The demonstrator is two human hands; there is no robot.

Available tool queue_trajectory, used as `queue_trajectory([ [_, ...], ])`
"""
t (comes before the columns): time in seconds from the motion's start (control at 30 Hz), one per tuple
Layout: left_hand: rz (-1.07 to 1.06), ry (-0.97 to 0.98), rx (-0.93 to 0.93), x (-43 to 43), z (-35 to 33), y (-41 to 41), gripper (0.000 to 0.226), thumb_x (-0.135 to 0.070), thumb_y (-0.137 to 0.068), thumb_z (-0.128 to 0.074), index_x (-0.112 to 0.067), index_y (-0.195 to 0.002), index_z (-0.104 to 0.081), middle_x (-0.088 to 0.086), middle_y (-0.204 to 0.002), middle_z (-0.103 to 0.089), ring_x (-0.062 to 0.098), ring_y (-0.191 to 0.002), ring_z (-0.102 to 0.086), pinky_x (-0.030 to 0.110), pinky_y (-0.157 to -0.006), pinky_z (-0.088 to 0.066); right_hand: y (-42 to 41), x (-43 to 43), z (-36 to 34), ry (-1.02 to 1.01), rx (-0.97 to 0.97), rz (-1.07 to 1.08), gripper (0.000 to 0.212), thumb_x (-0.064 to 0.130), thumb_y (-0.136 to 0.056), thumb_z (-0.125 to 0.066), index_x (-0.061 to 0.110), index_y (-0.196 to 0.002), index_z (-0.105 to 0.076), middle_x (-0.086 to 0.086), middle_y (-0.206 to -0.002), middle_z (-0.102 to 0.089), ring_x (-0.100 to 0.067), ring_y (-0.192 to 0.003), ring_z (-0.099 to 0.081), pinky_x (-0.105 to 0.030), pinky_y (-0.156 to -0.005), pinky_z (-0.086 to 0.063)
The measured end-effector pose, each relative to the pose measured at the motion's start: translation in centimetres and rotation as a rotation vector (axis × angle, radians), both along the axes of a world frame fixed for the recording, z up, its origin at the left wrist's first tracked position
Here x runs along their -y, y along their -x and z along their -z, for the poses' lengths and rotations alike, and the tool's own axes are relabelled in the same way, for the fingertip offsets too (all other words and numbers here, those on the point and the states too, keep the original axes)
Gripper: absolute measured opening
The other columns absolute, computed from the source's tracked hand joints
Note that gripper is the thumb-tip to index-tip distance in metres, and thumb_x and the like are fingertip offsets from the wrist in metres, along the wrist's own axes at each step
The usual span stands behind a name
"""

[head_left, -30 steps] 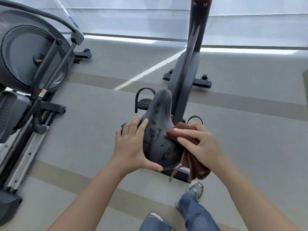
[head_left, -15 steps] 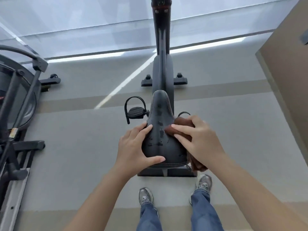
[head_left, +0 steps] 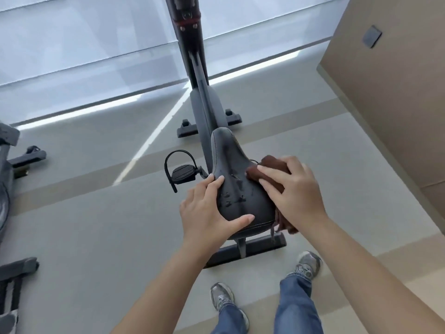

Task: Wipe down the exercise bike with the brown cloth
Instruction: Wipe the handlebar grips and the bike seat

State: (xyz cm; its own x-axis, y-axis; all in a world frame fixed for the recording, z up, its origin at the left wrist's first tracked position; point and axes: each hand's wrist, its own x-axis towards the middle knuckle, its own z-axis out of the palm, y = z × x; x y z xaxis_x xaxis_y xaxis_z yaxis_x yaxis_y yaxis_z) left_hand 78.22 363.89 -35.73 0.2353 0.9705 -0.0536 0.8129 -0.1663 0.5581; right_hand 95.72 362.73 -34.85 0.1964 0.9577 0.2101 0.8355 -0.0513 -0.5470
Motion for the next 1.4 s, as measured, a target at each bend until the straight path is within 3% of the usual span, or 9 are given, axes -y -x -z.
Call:
queue_trajectory([
  [0.13, -0.012, -0.018, -0.005, -0.1, 0.3, 0.0, 0.093, -0.065, -0.051, -0.071, -0.028, -0.131, -0.043, -0.007, -0.137, -0.041, 0.013, -0.123, -0.030, 0.032, -0.097, -0.021, -1.1, -3.0, 0.6, 0.105, -0.090, -0.029, 0.025, 0.032, -0.086, -0.060, 0.036, -0.111, -0.065, 0.001, -0.112, -0.054, -0.027, -0.101, -0.050, -0.034, -0.090, -0.043],
  [0.4, -0.027, -0.016, -0.048, 0.0, 0.3, -0.2, 0.090, -0.062, -0.054, -0.073, -0.026, -0.131, -0.043, -0.003, -0.138, -0.041, 0.020, -0.124, -0.032, 0.040, -0.098, -0.025, 0.6, 4.1, 3.3, -0.217, -0.251, 0.192, 0.023, 0.023, -0.084, -0.062, 0.025, -0.106, -0.068, -0.005, -0.110, -0.055, -0.024, -0.099, -0.055, -0.030, -0.091, -0.043],
  [0.53, -0.043, 0.002, -0.070, -0.1, 0.1, -0.3, 0.091, -0.061, -0.054, -0.074, -0.026, -0.131, -0.043, -0.004, -0.139, -0.040, 0.020, -0.126, -0.032, 0.042, -0.100, -0.025, -2.5, -0.3, 2.9, -0.149, -0.316, 0.210, 0.026, 0.017, -0.086, -0.063, 0.037, -0.102, -0.065, 0.013, -0.107, -0.051, 0.004, -0.107, -0.051, -0.018, -0.101, -0.039],
  [0.7, -0.047, 0.005, -0.083, 0.0, -0.1, -0.5, 0.091, -0.058, -0.055, -0.076, -0.025, -0.133, -0.041, -0.004, -0.141, -0.038, 0.018, -0.128, -0.030, 0.040, -0.101, -0.023, 3.5, 4.5, 3.8, -0.321, -0.479, 0.424, 0.024, 0.025, -0.086, -0.058, 0.020, -0.108, -0.067, 0.004, -0.118, -0.047, -0.017, -0.117, -0.049, -0.033, -0.100, -0.040],
  [0.87, -0.052, -0.010, -0.085, 0.2, 0.0, -0.6, 0.090, -0.055, -0.056, -0.077, -0.026, -0.133, -0.041, -0.005, -0.141, -0.038, 0.018, -0.126, -0.031, 0.037, -0.099, -0.022, -1.3, 1.7, 4.0, -0.247, -0.552, 0.346, 0.025, 0.012, -0.086, -0.061, 0.025, -0.107, -0.065, 0.005, -0.110, -0.050, 0.003, -0.106, -0.051, -0.018, -0.100, -0.040],
  [0.97, -0.068, -0.012, -0.077, 0.3, 0.2, -0.7, 0.090, -0.054, -0.055, -0.078, -0.027, -0.132, -0.042, -0.006, -0.140, -0.038, 0.017, -0.125, -0.031, 0.034, -0.097, -0.020, 1.5, 3.1, 3.8, -0.256, -0.486, 0.417, 0.021, 0.017, -0.086, -0.061, 0.020, -0.106, -0.068, -0.004, -0.114, -0.054, -0.011, -0.107, -0.052, -0.022, -0.100, -0.039],
  [1.07, -0.079, -0.005, -0.063, 0.3, 0.1, -0.8, 0.090, -0.055, -0.054, -0.077, -0.028, -0.132, -0.042, -0.007, -0.140, -0.038, 0.017, -0.124, -0.032, 0.032, -0.096, -0.019, 4.1, 5.4, 3.5, -0.293, -0.241, 0.306, 0.020, 0.023, -0.085, -0.062, 0.019, -0.103, -0.071, -0.014, -0.115, -0.059, -0.030, -0.093, -0.052, -0.024, -0.091, -0.038],
  [1.23, -0.082, 0.015, -0.031, 0.6, -0.1, -0.7, 0.092, -0.056, -0.055, -0.077, -0.029, -0.134, -0.039, -0.009, -0.141, -0.038, 0.016, -0.125, -0.033, 0.034, -0.099, -0.022, -0.5, 0.5, 1.5, -0.135, -0.060, -0.094, 0.020, 0.027, -0.083, -0.063, 0.024, -0.100, -0.072, -0.007, -0.111, -0.063, -0.033, -0.086, -0.053, -0.041, -0.077, -0.049],
  [1.4, -0.017, 0.050, -0.017, 0.5, -0.2, 0.4, 0.102, -0.058, -0.053, -0.078, -0.025, -0.138, -0.033, -0.010, -0.146, -0.031, 0.013, -0.129, -0.028, 0.028, -0.104, -0.018, 0.5, -7.4, -0.6, 0.047, 0.022, -0.401, 0.024, 0.030, -0.088, -0.058, 0.029, -0.110, -0.067, -0.002, -0.121, -0.054, -0.031, -0.101, -0.049, -0.039, -0.090, -0.040],
])
